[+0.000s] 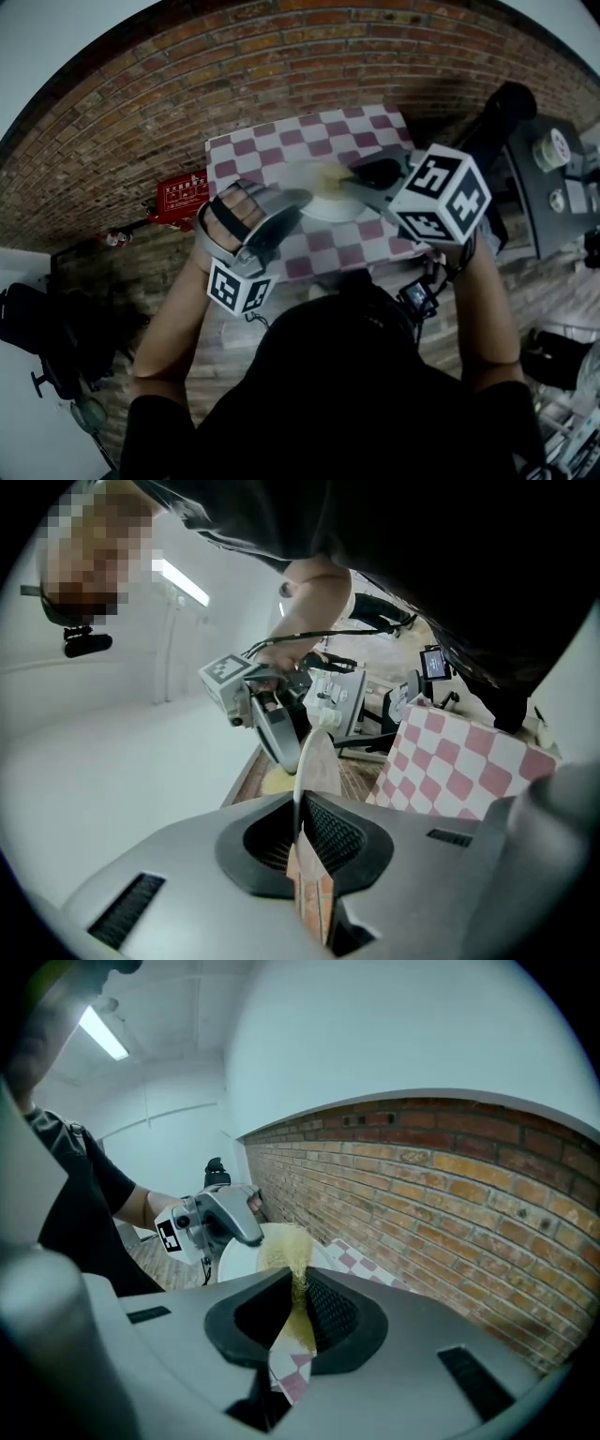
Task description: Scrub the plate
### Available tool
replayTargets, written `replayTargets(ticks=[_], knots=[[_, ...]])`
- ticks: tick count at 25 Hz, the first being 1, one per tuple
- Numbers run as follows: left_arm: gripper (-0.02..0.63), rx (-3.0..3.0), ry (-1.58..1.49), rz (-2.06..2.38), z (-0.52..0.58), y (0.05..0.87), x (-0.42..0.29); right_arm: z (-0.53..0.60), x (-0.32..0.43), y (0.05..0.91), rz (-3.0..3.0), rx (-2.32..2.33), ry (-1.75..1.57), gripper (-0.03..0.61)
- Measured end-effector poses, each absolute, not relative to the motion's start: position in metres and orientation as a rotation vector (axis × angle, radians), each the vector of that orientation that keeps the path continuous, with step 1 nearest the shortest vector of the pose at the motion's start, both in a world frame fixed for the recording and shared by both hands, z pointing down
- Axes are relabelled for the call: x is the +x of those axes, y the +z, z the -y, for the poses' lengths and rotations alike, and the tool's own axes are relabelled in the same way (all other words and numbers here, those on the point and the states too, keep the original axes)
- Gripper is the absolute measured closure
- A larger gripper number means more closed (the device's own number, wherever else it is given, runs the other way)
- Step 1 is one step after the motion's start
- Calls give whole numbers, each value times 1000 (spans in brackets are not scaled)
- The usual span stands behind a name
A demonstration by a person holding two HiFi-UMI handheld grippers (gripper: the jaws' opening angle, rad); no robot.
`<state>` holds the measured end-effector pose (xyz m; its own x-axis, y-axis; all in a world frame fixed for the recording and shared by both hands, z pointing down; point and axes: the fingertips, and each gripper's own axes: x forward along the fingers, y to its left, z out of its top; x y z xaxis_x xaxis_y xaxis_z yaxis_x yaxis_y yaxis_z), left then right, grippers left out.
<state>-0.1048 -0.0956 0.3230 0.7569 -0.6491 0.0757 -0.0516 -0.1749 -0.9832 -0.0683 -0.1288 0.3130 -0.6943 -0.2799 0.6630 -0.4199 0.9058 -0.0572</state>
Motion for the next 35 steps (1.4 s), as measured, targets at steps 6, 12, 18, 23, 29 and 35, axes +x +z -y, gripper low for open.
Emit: replayTargets(ticks=[6,12,18,23,29,35], knots=[[589,-1692,-558,-540,87,322,-95,157,-38,341,2313,608,343,532],[589,-1697,-521,-479,72,324,-72,168,-60,347,2303,615,300,532],[589,-1695,-562,-500,80,329,-81,130,-90,316,2389,495,229,532],[591,-1696,-599,-517,83,334,-93,119,-74,320,2376,495,256,532],[589,-1695,-603,-509,82,336,-94,143,-44,354,2301,573,347,532],[589,-1711,-557,-464,69,334,-71,170,-49,371,2283,629,371,532]])
